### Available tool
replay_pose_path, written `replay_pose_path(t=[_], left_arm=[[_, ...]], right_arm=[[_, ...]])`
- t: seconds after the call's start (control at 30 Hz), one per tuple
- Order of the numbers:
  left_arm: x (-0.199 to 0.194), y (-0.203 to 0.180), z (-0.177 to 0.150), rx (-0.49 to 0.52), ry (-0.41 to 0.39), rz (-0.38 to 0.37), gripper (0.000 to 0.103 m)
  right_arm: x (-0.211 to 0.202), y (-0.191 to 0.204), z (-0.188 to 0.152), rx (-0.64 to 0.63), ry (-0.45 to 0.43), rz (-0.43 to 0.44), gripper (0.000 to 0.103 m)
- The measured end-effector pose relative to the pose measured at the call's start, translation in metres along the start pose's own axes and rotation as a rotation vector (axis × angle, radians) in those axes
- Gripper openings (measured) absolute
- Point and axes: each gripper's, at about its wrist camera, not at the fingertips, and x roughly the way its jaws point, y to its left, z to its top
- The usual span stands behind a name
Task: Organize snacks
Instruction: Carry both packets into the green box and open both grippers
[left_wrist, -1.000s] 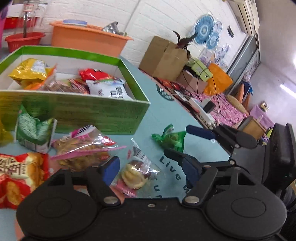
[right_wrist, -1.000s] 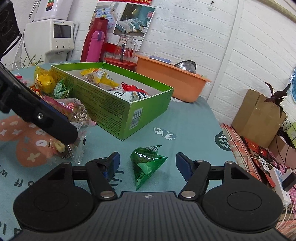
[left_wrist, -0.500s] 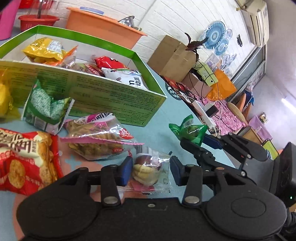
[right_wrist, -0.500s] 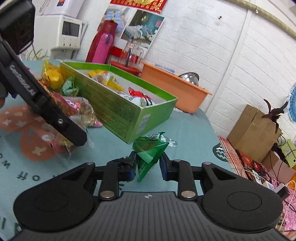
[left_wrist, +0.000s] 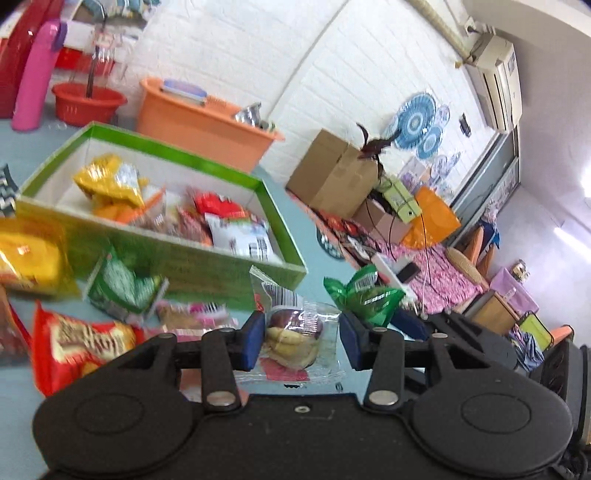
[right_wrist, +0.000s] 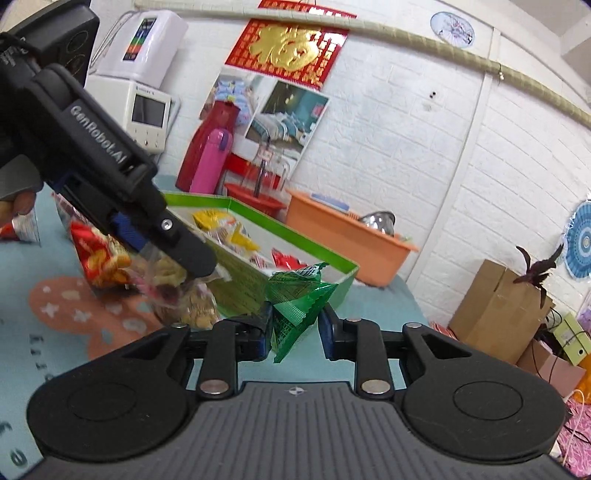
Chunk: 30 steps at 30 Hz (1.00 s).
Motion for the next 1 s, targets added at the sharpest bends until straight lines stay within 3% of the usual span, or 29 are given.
replay_pose_path(t=[0.2, 0.37, 0.8, 0.87, 0.9, 0.93, 0.97, 1.0], left_arm=[[-0.011, 0.005, 0.034, 0.002, -0.092, 0.049, 0.056], [-0.007, 0.020, 0.061, -0.004, -0.121, 0.103, 0.056], [0.037, 0.077, 0.095, -0.066, -0.071, 0.130, 0.057], [0.042, 0.082, 0.097, -0.065, -0.071, 0.129, 0.061], [0.043, 0.084, 0.097, -0.061, -0.073, 0.127, 0.064], [0.044, 0.086, 0.097, -0.057, -0.081, 0.130, 0.080], [0.044, 0.087, 0.097, -0.056, -0.091, 0.127, 0.103], [0.044, 0.088, 0.096, -0.057, -0.097, 0.127, 0.103]], right_arm=[[0.017, 0.011, 0.024, 0.032, -0.088, -0.013, 0.045], [0.044, 0.016, 0.038, 0.074, -0.133, -0.046, 0.045], [0.115, 0.018, 0.035, 0.174, -0.055, -0.067, 0.045], [0.122, 0.018, 0.036, 0.178, -0.052, -0.067, 0.046], [0.125, 0.019, 0.036, 0.175, -0.056, -0.067, 0.050], [0.127, 0.020, 0.035, 0.169, -0.068, -0.069, 0.054], [0.127, 0.022, 0.035, 0.158, -0.083, -0.074, 0.075], [0.127, 0.025, 0.034, 0.148, -0.095, -0.084, 0.103]])
